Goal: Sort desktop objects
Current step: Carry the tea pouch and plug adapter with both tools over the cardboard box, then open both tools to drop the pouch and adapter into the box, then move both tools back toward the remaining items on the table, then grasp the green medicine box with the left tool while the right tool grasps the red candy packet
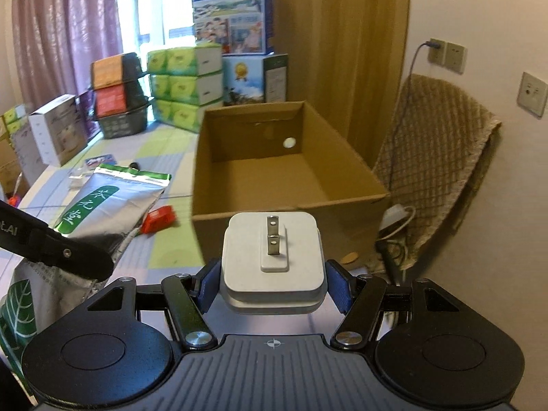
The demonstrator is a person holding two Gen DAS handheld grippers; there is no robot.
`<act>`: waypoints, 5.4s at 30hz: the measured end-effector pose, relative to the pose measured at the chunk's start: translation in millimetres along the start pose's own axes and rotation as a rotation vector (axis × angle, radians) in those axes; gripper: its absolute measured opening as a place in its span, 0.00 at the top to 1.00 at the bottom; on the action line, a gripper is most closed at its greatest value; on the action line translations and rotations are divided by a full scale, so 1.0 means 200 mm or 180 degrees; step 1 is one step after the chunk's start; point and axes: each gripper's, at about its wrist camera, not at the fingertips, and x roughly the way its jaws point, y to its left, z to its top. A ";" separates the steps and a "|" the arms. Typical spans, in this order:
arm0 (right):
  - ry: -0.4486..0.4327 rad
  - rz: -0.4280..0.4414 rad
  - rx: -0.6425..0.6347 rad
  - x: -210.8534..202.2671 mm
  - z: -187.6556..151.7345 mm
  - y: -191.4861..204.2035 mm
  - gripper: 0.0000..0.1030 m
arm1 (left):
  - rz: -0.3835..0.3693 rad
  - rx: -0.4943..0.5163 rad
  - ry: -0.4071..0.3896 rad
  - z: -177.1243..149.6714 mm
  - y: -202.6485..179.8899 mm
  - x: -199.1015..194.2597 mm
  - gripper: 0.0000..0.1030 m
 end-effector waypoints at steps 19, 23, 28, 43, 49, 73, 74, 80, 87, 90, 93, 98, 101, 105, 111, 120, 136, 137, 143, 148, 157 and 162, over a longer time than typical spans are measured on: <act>-0.0184 0.0004 0.0029 0.13 0.31 -0.33 0.40 | -0.0025 -0.0011 -0.0104 0.43 -0.23 0.17 0.56; -0.0141 0.0034 0.0034 0.24 0.38 -0.39 0.40 | 0.0016 -0.0070 -0.0099 0.54 -0.23 0.25 0.56; -0.0057 0.0073 0.0052 0.40 0.45 -0.42 0.40 | 0.0052 -0.0190 -0.0115 0.67 -0.21 0.36 0.56; 0.0111 0.0121 0.0069 0.71 0.51 -0.46 0.40 | 0.0074 -0.0421 -0.0110 0.79 -0.10 0.61 0.53; 0.0152 0.0143 0.0065 0.75 0.49 -0.45 0.40 | 0.0106 -0.0375 -0.0226 0.74 -0.06 0.55 0.53; 0.0066 0.0280 0.0393 0.48 0.44 -0.40 0.22 | 0.0300 -0.0174 -0.0444 0.45 -0.03 0.22 0.24; 0.0058 0.0289 0.0406 0.45 0.43 -0.40 0.21 | 0.0308 -0.0163 -0.0460 0.43 -0.03 0.20 0.22; 0.0080 0.0314 0.0443 0.32 0.39 -0.31 0.14 | 0.0371 -0.0196 -0.0509 0.30 0.02 0.11 0.13; 0.0105 0.0372 0.0395 0.20 0.32 -0.21 0.08 | 0.0474 -0.0165 -0.0589 0.16 0.07 0.01 0.05; 0.0126 0.0400 0.0380 0.17 0.29 -0.16 0.02 | 0.0518 -0.0174 -0.0620 0.11 0.10 -0.03 0.03; 0.0128 0.0432 0.0356 0.14 0.28 -0.12 0.02 | 0.0554 -0.0183 -0.0650 0.07 0.13 -0.07 0.02; 0.0125 0.0479 0.0295 0.11 0.27 -0.06 0.02 | 0.0645 -0.0182 -0.0683 0.02 0.17 -0.12 0.02; 0.0120 0.0502 0.0255 0.09 0.26 -0.02 0.02 | 0.0725 -0.0154 -0.0724 -0.01 0.19 -0.14 0.02; 0.0131 0.0530 0.0193 0.08 0.25 0.02 0.02 | 0.0880 -0.0040 -0.0782 -0.04 0.21 -0.17 0.02; 0.0159 0.0580 0.0138 0.07 0.23 0.08 0.02 | 0.0975 -0.0019 -0.0826 -0.09 0.28 -0.21 0.02; 0.0190 0.0778 0.0025 0.06 0.19 0.19 0.02 | 0.1015 -0.0282 -0.0792 -0.17 0.50 -0.28 0.02; 0.0261 0.1045 -0.0383 0.19 0.10 0.51 0.02 | 0.1223 -0.0549 -0.0787 -0.20 0.84 -0.33 0.02; 0.0268 0.1053 -0.0400 0.21 0.10 0.52 0.02 | 0.1227 -0.0561 -0.0783 -0.19 0.86 -0.33 0.02; 0.0253 0.1087 -0.0439 0.32 0.08 0.61 0.10 | 0.1312 -0.0555 -0.0782 -0.15 0.95 -0.27 0.02; 0.0201 0.1034 -0.0513 0.43 0.07 0.69 0.33 | 0.1344 -0.0562 -0.0774 -0.10 1.02 -0.19 0.02; 0.0219 0.0806 -0.0601 0.76 0.07 0.78 0.45 | 0.1327 -0.0500 -0.0826 0.02 1.11 0.02 0.02; 0.0226 0.0613 -0.0665 0.97 0.10 0.79 0.45 | 0.1283 -0.0433 -0.0848 0.08 1.14 0.15 0.02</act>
